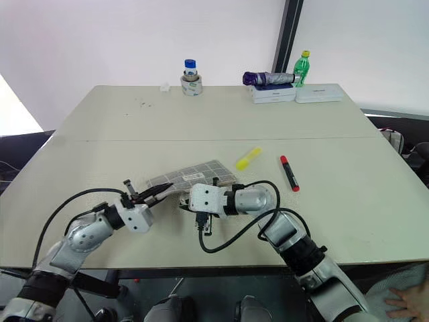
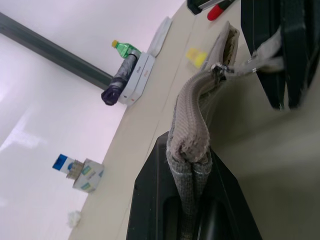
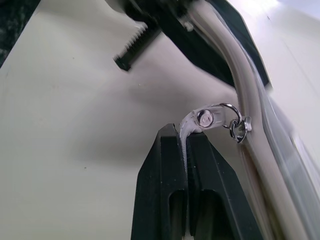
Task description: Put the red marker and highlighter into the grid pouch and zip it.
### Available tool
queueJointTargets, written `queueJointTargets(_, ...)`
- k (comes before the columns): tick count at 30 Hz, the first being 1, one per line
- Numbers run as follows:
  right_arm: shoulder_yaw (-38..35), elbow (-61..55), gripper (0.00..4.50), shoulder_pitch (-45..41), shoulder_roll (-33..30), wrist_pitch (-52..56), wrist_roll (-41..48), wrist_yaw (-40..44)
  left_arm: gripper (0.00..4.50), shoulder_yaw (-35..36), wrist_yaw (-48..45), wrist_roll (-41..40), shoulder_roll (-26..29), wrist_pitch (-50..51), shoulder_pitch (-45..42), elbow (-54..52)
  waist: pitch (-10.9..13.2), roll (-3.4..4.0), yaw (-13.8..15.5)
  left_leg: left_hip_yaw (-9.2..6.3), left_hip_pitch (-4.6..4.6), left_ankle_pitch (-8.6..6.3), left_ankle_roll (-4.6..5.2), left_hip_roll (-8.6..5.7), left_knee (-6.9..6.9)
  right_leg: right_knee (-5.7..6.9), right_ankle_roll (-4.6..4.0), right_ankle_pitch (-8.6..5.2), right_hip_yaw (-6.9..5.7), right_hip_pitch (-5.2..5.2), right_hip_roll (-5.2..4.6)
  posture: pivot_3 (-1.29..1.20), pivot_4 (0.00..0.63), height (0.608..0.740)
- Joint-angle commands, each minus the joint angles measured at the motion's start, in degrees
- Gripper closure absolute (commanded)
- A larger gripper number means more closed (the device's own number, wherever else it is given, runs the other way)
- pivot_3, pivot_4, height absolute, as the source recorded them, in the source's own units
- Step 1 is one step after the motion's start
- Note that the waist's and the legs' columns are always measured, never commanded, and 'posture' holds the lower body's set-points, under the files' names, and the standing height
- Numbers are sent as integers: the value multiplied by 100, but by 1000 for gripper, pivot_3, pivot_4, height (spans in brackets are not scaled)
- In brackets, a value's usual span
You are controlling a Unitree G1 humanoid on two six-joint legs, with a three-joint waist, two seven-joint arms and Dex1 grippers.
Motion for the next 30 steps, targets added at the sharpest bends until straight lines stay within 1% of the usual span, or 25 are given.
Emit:
queueJointTargets(1, 157, -93, 4469, -296, 238, -351, -65, 130, 4500, -42, 164, 121, -65, 107, -120, -66, 0, 0, -17, 0, 0, 0, 0, 1, 0, 0, 0, 0, 0, -1, 0, 0, 150, 738)
queueJointTargets(8, 61, 2, 4469, -622, 401, -596, -81, 223, 4500, -171, 262, 355, -89, 103, -5, -238, 0, 0, 1, 0, 0, 1, -2, 2, 0, 0, 0, 0, 0, -1, -1, 0, 150, 738)
queueJointTargets(13, 295, -71, 4469, -588, 277, -969, -133, 640, 4500, -166, 468, 497, -124, 250, -206, -74, 0, 0, 10, -1, 0, 1, -2, 2, 1, 1, 0, 0, 0, 0, -3, 0, 150, 738)
queueJointTargets(17, 349, -27, 4469, -633, 285, -1049, -196, 776, 4500, -195, 469, 391, -190, 337, -307, -143, 0, 0, 2, -1, 0, 1, -2, 2, 1, 1, 0, 0, 0, 0, -2, 0, 150, 738)
queueJointTargets(21, 77, 117, 4469, -638, 377, -1055, -217, 496, 4500, -132, 437, 287, -199, 436, -292, -296, 0, 0, -2, -1, 0, 2, -3, 2, 0, 2, 0, 0, 0, -1, -1, 0, 150, 738)
queueJointTargets(23, -206, 121, 4469, -657, 346, -661, 132, 610, 4500, -36, 439, 139, -181, 505, -251, -365, 0, 0, -3, -1, 0, 2, -3, 2, 1, 3, 0, 0, 0, -1, -1, 0, 150, 738)
queueJointTargets(25, -586, 94, 3903, -670, 319, -275, 526, 615, 4500, 44, 401, -82, -167, 598, -203, -477, 0, -1, 4, -1, 0, 2, -3, 3, 1, 3, 0, 0, 0, -1, -2, 0, 150, 738)
queueJointTargets(26, -745, 74, 3550, -645, 274, -171, 658, 597, 4500, 76, 395, -148, -158, 634, -181, -526, 0, 0, 10, -1, -1, 2, -3, 3, 2, 3, 0, 0, 0, 0, -2, 0, 150, 738)
queueJointTargets(30, -1055, -40, 1486, -509, -17, -100, 937, 728, 4500, 184, 368, -386, -148, 748, -125, -613, 0, -1, 18, -4, -1, 1, -2, 2, 6, 3, 0, 0, 0, 4, -4, 0, 150, 738)
